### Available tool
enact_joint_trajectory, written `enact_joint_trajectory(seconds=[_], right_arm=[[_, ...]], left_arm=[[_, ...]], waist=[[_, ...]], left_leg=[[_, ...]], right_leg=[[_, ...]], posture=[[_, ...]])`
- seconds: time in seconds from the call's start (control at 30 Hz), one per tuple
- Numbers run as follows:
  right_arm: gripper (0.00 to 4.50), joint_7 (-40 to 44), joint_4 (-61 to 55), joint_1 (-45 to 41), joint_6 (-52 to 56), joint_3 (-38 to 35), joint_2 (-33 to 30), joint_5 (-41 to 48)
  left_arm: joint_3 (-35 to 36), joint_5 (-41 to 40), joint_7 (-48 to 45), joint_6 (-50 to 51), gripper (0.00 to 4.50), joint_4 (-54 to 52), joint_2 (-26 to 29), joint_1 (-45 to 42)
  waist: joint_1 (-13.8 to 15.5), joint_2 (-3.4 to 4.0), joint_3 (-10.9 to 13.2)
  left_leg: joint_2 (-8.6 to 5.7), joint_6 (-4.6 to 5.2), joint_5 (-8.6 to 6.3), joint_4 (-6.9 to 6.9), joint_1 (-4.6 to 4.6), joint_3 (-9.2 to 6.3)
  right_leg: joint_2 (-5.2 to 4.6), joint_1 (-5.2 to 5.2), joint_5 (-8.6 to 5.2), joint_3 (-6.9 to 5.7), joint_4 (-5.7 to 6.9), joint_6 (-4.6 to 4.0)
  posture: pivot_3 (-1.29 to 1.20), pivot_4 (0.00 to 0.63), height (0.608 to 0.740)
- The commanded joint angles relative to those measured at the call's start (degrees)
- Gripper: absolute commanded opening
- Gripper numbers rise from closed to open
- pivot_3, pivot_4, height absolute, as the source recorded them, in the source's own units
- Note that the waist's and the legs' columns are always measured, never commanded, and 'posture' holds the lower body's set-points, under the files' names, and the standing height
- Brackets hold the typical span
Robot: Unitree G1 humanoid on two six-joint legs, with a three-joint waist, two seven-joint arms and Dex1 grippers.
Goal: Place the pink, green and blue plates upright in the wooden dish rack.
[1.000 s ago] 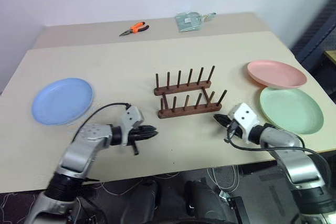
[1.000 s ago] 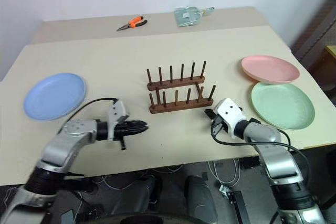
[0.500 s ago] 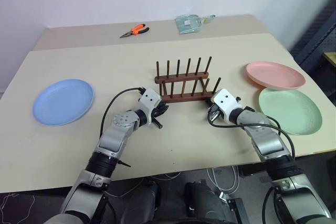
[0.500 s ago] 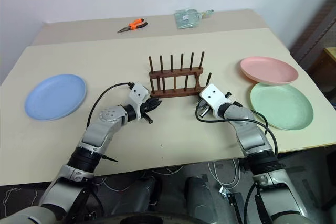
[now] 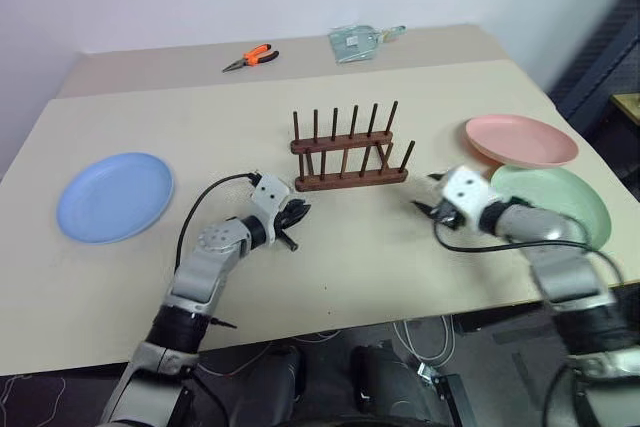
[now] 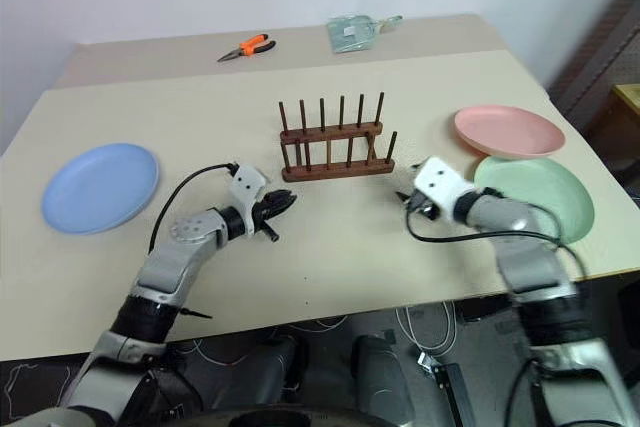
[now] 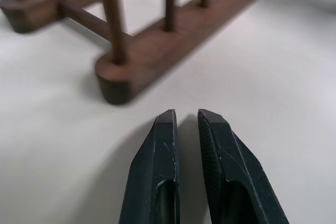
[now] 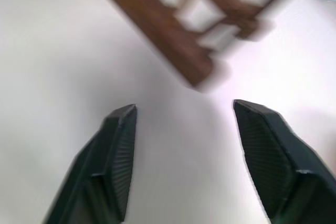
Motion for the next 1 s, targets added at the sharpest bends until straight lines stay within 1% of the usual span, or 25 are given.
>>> enact_joint_trajectory(seconds=[0.03,0.13,0.2,0.3,0.37,0.4,0.43,0.5,0.6,0.63,0.73,0.8,0.9,0.93,0.97,1.0], right_arm=[[2.67,-0.07,-1.96,-0.33,-1.08,-4.61,-4.21,-0.90],[2.67,-4.18,5.14,-1.32,-4.39,-4.35,-8.31,-7.16],[2.67,-6.98,10.72,-2.67,-7.51,-2.04,-10.10,-11.89],[2.67,-12.32,22.65,-7.67,-13.99,3.04,-10.27,-18.50],[2.67,-15.23,28.40,-10.51,-17.39,5.38,-10.20,-21.57],[2.67,-17.12,33.64,-13.17,-18.83,7.14,-9.39,-23.26],[2.44,-18.51,38.05,-15.33,-20.10,8.74,-8.68,-24.75],[1.79,-20.88,44.99,-18.96,-22.91,11.37,-7.69,-26.93],[0.34,-22.62,48.83,-21.94,-25.79,13.10,-7.78,-28.47],[0.03,-22.77,49.20,-22.46,-26.38,13.25,-7.87,-28.46],[0.03,-22.26,46.87,-22.26,-27.27,13.34,-9.01,-28.55],[0.03,-21.59,41.85,-20.50,-27.65,11.82,-10.55,-27.65],[0.03,-20.24,33.30,-17.97,-28.20,8.34,-11.66,-24.01],[0.03,-19.04,30.52,-17.16,-27.77,6.70,-11.03,-21.37],[0.03,-15.57,23.88,-15.97,-24.28,3.43,-8.03,-13.03],[0.03,-12.51,13.75,-15.11,-16.46,-0.33,-3.16,0.70]], left_arm=[[1.25,-5.13,-3.16,2.09,0.61,-7.22,0.23,0.74],[0.31,-6.45,-4.88,2.22,0.61,-9.55,0.46,1.22],[0.07,-7.45,-5.52,2.76,0.61,-10.90,0.36,1.17],[-0.02,-8.41,-5.60,3.40,0.61,-12.67,0.26,0.98],[-0.03,-8.72,-5.48,3.73,0.61,-13.11,0.30,0.90],[0.08,-9.02,-5.51,3.92,0.61,-13.56,0.40,1.03],[0.10,-9.20,-5.50,4.03,0.61,-13.97,0.54,1.20],[-0.02,-9.00,-5.31,3.87,0.61,-14.71,1.11,1.69],[0.48,-9.14,-4.78,3.98,0.61,-15.56,1.78,2.67],[0.74,-9.39,-4.62,4.13,0.61,-15.84,1.93,3.00],[0.95,-9.54,-4.31,4.11,0.61,-16.72,2.55,4.18],[1.00,-9.53,-4.14,3.97,0.61,-17.23,2.96,4.83],[1.57,-9.54,-3.64,3.83,0.61,-17.37,3.26,5.30],[1.71,-9.50,-3.54,3.71,0.61,-17.28,3.34,5.32],[2.10,-9.57,-3.42,3.57,0.61,-16.98,3.44,5.22],[2.51,-9.72,-3.46,3.42,0.61,-16.61,3.61,4.98]], waist=[[0.09,-0.04,0.02],[0.10,-0.04,0.02],[0.13,-0.04,0.02],[-0.04,-0.04,0.03],[-0.08,-0.02,0.05],[-0.06,0.02,0.07],[-0.18,0.02,0.08],[-0.21,0.02,0.11],[-0.18,0.04,0.13],[-0.18,0.07,0.14],[-0.14,0.07,0.14],[-0.05,0.12,0.17],[0.01,0.18,0.21],[-0.03,0.18,0.21],[-0.10,0.17,0.21],[-0.22,0.12,0.24]], left_leg=[[0.04,0.00,0.00,0.01,0.00,-0.01],[0.07,0.00,0.00,0.01,0.00,0.00],[0.07,0.01,-0.01,0.01,0.00,0.08],[0.07,0.03,-0.01,0.02,-0.02,0.11],[0.07,0.04,-0.01,-0.02,0.00,0.17],[0.08,0.04,-0.01,-0.03,0.00,0.17],[0.08,0.04,0.00,-0.04,-0.01,0.17],[0.08,0.04,0.00,-0.02,0.00,0.22],[0.08,0.04,0.00,-0.04,0.00,0.23],[0.08,0.04,0.00,-0.04,-0.01,0.22],[0.08,0.05,0.00,-0.03,-0.01,0.23],[0.08,0.05,0.00,-0.02,-0.01,0.22],[0.08,0.05,-0.01,-0.02,-0.02,0.23],[0.08,0.05,-0.01,-0.03,-0.02,0.22],[0.08,0.05,-0.01,-0.03,-0.01,0.22],[0.08,0.05,-0.01,-0.02,-0.01,0.22]], right_leg=[[0.02,0.03,-0.07,-0.03,-0.03,-0.12],[0.03,0.08,-0.09,-0.04,-0.13,-0.16],[0.02,0.08,-0.10,-0.01,-0.18,-0.17],[0.01,0.08,-0.10,0.00,-0.21,-0.18],[0.01,0.06,-0.10,0.03,-0.20,-0.19],[0.01,0.04,-0.10,0.03,-0.20,-0.19],[0.02,0.04,-0.10,0.02,-0.20,-0.19],[0.03,0.04,-0.09,0.07,-0.19,-0.20],[0.03,0.03,-0.09,0.07,-0.19,-0.20],[0.03,0.03,-0.09,0.08,-0.20,-0.20],[0.03,0.03,-0.09,0.10,-0.20,-0.19],[0.04,0.03,-0.09,0.10,-0.19,-0.19],[0.04,0.02,-0.09,0.11,-0.19,-0.18],[0.04,0.02,-0.09,0.10,-0.19,-0.18],[0.04,0.02,-0.09,0.10,-0.19,-0.18],[0.04,0.02,-0.09,0.10,-0.18,-0.17]], posture=[[0.00,0.150,0.729],[0.00,0.150,0.729],[0.00,0.150,0.729],[0.00,0.150,0.729],[0.00,0.150,0.729],[0.00,0.150,0.729],[0.00,0.150,0.729],[0.00,0.150,0.729],[0.00,0.150,0.729],[0.00,0.150,0.729],[0.00,0.150,0.729],[0.00,0.150,0.729],[0.00,0.150,0.729],[0.00,0.150,0.729],[0.00,0.150,0.729],[0.00,0.150,0.729]])
